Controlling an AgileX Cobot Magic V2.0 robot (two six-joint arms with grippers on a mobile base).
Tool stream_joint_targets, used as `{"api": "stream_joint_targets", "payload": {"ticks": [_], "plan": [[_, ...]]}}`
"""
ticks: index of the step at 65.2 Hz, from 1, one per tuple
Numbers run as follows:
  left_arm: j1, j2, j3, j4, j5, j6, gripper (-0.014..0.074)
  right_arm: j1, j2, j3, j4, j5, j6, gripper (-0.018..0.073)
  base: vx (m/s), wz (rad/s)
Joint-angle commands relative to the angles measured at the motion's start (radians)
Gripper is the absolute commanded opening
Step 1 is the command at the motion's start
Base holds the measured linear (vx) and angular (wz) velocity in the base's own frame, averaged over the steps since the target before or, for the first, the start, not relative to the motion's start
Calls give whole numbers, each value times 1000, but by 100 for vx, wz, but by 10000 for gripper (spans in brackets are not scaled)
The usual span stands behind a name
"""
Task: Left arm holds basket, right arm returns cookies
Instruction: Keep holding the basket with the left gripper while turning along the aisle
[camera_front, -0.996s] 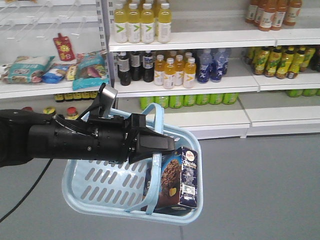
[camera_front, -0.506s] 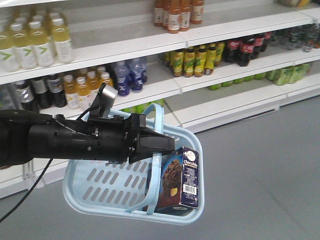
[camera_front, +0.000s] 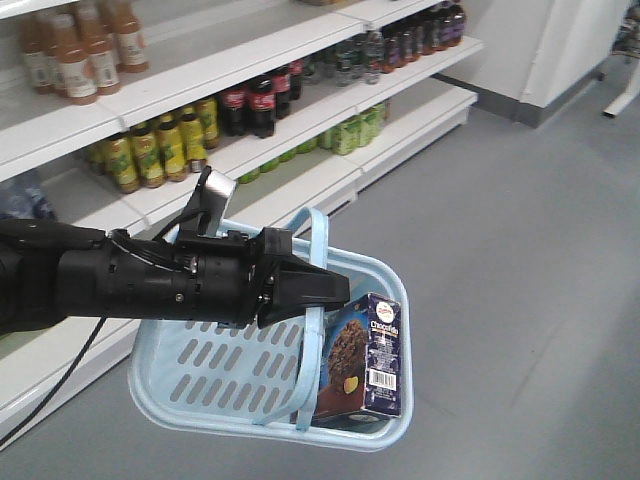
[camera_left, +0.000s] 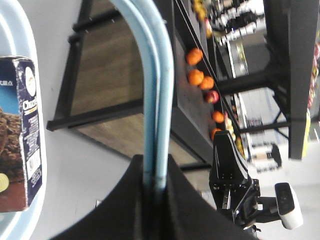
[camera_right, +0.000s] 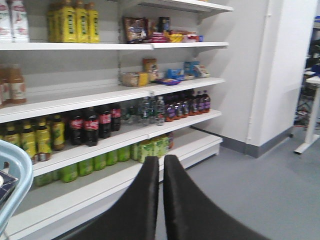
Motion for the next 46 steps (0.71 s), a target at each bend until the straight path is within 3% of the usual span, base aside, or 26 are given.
{"api": "stream_joint_targets", "payload": {"ticks": [1,46], "plan": [[-4,-50,-27,-120,60,14,-6,-1,-13,17,-6,-76,-3,-11,20,-79],[-4,-50,-27,-120,57,14,-6,-1,-13,17,-6,-76,-3,-11,18,-68]]}}
